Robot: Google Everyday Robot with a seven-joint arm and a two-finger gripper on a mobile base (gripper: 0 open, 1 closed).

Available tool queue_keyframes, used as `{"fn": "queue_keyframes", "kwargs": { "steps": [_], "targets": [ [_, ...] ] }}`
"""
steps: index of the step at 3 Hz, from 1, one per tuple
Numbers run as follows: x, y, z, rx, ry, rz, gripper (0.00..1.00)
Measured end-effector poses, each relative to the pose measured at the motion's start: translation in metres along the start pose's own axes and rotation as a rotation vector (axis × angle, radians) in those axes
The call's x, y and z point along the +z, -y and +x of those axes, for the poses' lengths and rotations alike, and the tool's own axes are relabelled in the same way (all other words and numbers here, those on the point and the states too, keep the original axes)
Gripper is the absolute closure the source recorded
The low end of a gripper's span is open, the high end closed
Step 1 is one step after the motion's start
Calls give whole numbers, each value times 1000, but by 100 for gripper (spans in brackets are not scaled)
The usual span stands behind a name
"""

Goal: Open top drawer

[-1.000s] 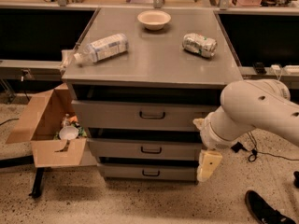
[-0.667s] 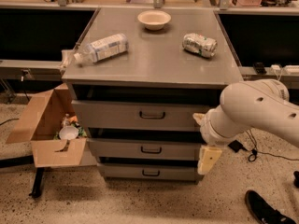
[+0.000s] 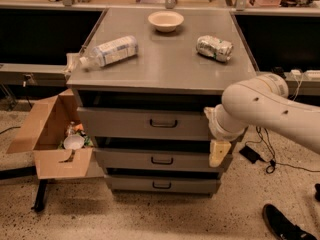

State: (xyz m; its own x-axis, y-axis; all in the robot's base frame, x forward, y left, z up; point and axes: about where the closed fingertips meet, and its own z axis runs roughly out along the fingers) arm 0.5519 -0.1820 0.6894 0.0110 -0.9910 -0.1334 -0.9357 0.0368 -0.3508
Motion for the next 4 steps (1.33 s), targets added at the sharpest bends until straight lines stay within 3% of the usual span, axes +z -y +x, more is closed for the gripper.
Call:
{"fn": "queue_keyframes", "kwargs": {
  "steps": [1, 2, 4],
  "targets": [
    [20, 18, 3, -7, -24, -7, 0],
    [37, 31, 7, 5, 1, -18, 0],
    [52, 25, -3, 6, 64, -60, 42]
  ]
}}
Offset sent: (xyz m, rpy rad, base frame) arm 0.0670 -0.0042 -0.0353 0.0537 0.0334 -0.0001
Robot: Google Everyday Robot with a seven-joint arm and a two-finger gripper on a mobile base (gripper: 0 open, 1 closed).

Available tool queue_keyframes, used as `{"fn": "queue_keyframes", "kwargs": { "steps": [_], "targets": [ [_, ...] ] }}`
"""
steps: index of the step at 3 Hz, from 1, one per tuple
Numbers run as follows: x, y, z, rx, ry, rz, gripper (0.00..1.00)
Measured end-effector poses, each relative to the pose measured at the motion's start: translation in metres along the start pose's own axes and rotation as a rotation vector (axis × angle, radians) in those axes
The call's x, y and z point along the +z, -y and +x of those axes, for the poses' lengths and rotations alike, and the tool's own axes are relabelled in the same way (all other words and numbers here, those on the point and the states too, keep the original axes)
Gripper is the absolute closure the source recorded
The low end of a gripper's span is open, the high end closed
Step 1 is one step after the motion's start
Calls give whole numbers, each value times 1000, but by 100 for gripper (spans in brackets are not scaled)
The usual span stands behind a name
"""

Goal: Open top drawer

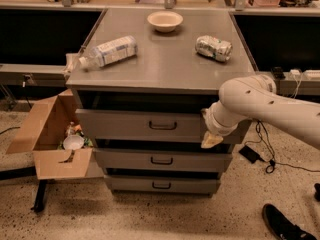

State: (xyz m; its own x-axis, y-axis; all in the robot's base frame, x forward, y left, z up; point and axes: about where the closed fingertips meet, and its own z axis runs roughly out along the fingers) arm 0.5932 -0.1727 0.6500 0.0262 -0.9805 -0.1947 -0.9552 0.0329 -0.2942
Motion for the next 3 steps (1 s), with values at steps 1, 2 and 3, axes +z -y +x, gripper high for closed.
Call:
{"fn": "queue_keyframes", "kwargs": {
  "steps": [1, 2, 3],
  "targets": [
    [-6, -3, -3, -3, 7, -4, 65],
    [-20, -22, -10, -15, 27, -28, 88],
    [-23, -25, -10, -15, 30, -31, 86]
  ]
}}
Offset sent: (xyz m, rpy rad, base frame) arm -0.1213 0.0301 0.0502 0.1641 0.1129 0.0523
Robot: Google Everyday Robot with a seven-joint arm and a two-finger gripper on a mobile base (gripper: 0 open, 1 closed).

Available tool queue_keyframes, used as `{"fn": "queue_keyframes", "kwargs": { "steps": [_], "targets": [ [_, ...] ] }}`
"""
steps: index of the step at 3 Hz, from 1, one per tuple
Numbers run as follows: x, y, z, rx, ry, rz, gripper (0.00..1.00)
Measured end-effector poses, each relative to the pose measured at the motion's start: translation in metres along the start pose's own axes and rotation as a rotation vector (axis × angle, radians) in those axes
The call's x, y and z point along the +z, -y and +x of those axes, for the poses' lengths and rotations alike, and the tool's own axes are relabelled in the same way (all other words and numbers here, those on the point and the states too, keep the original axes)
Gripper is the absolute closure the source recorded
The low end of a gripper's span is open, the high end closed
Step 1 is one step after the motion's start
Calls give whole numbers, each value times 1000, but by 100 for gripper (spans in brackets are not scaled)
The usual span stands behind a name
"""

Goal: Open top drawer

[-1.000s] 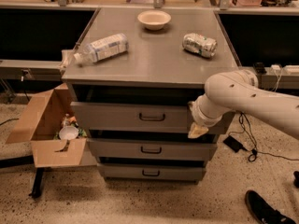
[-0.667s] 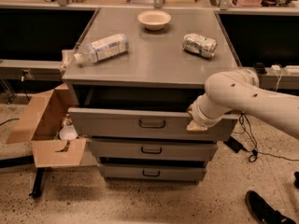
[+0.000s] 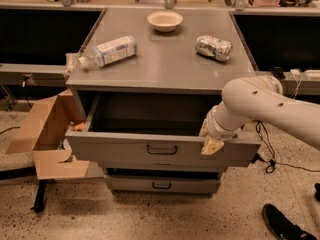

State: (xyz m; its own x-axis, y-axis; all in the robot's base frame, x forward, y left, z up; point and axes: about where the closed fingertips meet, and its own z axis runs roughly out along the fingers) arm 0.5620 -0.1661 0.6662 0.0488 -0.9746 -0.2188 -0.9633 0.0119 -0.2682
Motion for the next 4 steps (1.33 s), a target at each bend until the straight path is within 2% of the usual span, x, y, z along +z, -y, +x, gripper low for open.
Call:
{"fn": "queue_keyframes", "kwargs": {
  "steps": [1, 3, 4],
  "targets": [
    [0, 0, 0, 0, 0, 0, 55],
    [0, 0, 0, 0, 0, 0, 8],
    [0, 0, 0, 0, 0, 0, 0]
  ]
}}
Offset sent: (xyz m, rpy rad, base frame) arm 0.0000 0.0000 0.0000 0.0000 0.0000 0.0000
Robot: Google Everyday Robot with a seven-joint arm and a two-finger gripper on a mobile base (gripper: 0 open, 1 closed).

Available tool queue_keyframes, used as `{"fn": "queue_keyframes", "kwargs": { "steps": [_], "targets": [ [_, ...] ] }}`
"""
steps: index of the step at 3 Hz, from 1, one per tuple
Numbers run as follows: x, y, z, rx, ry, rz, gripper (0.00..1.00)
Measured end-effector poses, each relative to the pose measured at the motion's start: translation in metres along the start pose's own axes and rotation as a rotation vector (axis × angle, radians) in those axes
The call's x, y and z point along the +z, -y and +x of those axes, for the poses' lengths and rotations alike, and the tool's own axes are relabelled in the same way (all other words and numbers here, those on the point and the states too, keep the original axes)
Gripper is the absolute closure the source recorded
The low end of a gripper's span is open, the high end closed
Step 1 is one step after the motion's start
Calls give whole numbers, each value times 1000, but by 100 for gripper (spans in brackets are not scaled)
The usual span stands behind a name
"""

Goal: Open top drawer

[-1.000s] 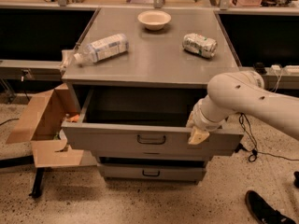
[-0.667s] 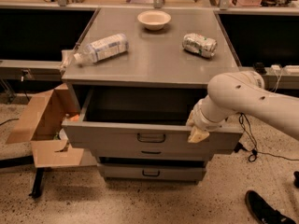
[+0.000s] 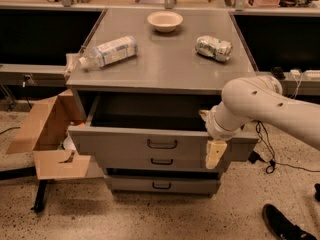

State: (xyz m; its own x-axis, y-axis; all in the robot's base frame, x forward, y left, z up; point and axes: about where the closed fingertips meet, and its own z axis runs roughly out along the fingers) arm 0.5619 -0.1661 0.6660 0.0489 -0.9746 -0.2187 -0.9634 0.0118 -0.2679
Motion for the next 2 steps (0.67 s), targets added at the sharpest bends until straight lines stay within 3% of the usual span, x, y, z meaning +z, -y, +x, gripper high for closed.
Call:
{"fn": "queue_keyframes", "kwargs": {
  "steps": [1, 2],
  "targets": [
    [0, 0, 0, 0, 0, 0, 0],
    [5, -18, -1, -2, 28, -76, 0]
  ]
}}
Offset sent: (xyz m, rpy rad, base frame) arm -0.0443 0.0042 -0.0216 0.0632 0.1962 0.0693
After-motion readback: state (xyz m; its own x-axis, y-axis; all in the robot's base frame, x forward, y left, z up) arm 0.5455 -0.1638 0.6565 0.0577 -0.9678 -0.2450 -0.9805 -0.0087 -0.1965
